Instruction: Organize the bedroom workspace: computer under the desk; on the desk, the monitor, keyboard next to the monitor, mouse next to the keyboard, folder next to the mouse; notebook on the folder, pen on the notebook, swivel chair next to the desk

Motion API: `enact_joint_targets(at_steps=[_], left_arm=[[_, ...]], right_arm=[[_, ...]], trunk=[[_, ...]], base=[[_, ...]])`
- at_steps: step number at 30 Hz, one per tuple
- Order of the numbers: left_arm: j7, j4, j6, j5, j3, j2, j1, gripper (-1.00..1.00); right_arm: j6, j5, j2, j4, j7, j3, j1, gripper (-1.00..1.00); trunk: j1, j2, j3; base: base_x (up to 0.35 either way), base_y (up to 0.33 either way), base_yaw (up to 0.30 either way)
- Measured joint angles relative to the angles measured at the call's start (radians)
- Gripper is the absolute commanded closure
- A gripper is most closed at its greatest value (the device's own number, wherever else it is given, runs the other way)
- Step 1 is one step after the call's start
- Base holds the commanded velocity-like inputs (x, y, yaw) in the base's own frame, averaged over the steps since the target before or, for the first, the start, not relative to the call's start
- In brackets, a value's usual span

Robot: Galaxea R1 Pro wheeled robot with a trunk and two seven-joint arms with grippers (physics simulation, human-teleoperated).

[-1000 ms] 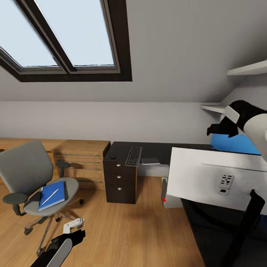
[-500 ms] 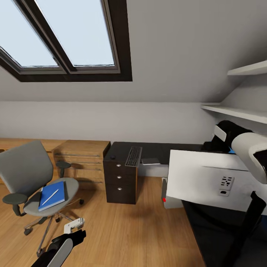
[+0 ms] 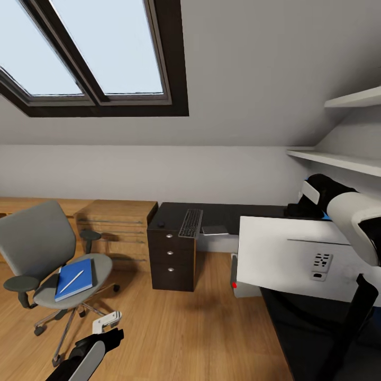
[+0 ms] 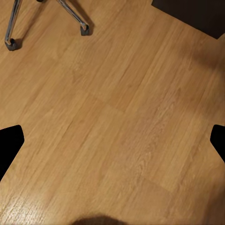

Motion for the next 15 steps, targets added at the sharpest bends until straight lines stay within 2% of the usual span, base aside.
enact_joint_targets(at_steps=[7, 8, 15], left_arm=[[0.000, 0.000, 0.001, 0.000, 0.000, 0.000, 0.000, -1.00], [-0.001, 0.000, 0.001, 0.000, 0.000, 0.000, 0.000, -1.00], [0.000, 0.000, 0.001, 0.000, 0.000, 0.000, 0.000, -1.00]], right_arm=[[0.016, -0.003, -0.006, -0.024, 0.000, -0.007, 0.011, -1.00], [0.075, 0.010, -0.037, -0.062, 0.003, 0.011, 0.011, -1.00], [0.088, 0.003, -0.047, -0.095, 0.003, 0.005, 0.011, -1.00]], trunk=[[0.000, 0.000, 0.000], [0.000, 0.000, 0.000], [0.000, 0.000, 0.000]], base=[[0.000, 0.000, 0.000], [0.000, 0.000, 0.000], [0.000, 0.000, 0.000]])
